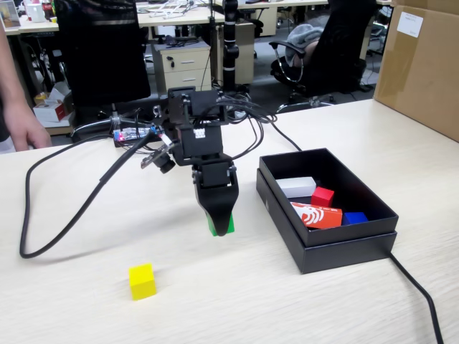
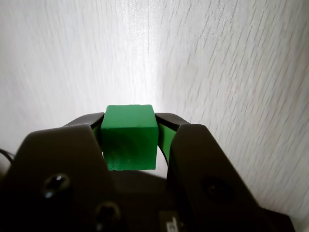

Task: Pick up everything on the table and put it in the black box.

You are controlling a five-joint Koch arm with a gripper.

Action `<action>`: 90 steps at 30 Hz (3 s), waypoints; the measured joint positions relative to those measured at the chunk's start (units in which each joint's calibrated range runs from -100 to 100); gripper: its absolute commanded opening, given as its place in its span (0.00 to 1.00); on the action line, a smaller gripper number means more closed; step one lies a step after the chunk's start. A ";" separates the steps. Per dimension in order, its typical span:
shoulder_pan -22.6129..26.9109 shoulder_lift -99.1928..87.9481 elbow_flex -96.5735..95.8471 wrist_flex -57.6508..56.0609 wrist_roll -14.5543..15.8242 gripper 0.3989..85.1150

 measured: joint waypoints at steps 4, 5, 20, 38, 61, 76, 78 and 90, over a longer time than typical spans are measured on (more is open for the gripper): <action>4.10 -4.01 0.09 -0.62 1.86 0.00; 4.20 -4.01 0.09 -0.62 1.90 0.00; 17.29 -3.88 0.09 -0.85 7.13 0.01; 16.61 0.39 0.09 -0.85 7.03 0.32; 4.44 -9.45 0.09 -0.85 6.15 0.49; -7.42 4.01 0.09 2.09 -0.29 0.52; -8.01 5.18 0.09 3.10 -1.47 0.52; -10.06 7.25 0.09 5.65 -6.35 0.54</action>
